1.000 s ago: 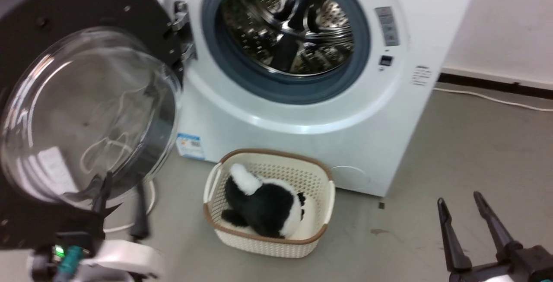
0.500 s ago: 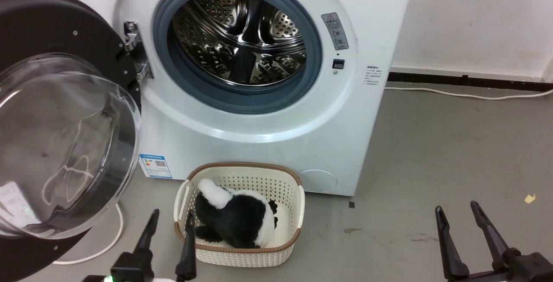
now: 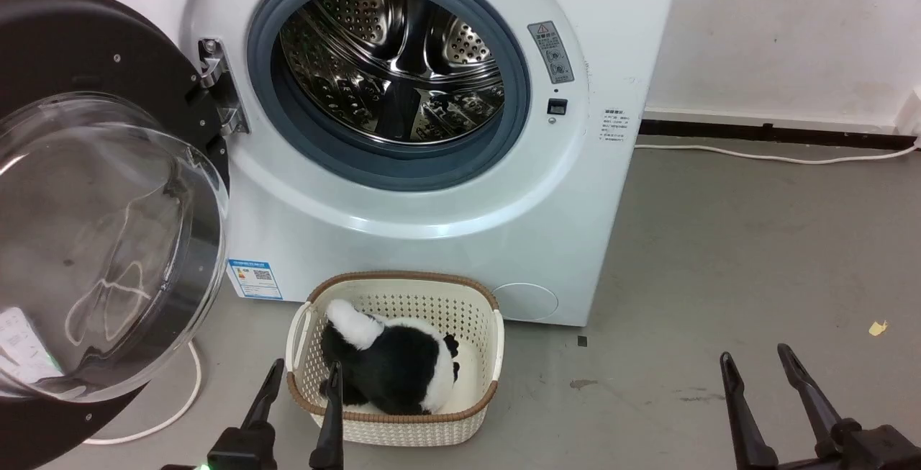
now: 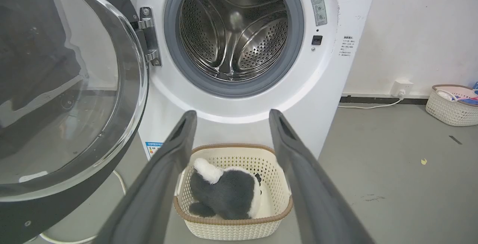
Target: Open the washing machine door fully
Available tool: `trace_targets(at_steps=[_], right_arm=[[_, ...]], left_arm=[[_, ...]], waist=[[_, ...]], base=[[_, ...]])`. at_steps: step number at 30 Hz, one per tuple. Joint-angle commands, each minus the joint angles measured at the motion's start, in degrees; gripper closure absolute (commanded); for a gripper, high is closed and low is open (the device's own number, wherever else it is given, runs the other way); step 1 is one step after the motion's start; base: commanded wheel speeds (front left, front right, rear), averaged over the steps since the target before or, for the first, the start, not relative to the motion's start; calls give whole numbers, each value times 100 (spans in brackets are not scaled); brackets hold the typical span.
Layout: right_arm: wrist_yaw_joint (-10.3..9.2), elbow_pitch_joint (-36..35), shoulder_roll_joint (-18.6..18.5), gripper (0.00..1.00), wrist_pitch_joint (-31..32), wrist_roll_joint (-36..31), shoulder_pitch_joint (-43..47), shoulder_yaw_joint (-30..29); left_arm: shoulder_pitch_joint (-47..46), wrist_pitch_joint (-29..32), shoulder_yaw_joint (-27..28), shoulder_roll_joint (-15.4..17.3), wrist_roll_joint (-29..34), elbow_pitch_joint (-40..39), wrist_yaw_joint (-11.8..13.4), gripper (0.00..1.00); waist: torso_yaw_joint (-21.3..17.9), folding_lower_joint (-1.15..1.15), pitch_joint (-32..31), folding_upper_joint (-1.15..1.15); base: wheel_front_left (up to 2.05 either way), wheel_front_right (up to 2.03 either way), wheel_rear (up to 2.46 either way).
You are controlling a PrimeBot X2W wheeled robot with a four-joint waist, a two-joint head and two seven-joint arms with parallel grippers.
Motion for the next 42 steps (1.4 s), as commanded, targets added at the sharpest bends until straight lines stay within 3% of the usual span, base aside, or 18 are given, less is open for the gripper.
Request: trace_targets(at_steps=[1,4,5,42], right_arm=[[5,30,20,0,-25,38,69,-6],[5,57,20,0,-25,41,63,3],[5,63,20,100,-25,44,61,4],[1,49,5,100,419,-118,-237,103]], left_arm=[[1,-41,-20,34,40,43,19,0],[-14,-50,-37,28,-1,82,-31,0],[-11,-47,-29,14,-48,108,-46,100],[-132,403,339,-218,307,-46,-251,100]], waist=[[10,0,-1,0],[16,0,-2,0],[19,0,-1,0],[-118,0,88,0]], base=[[0,0,0],[0,0,0],[0,0,0],[0,0,0]])
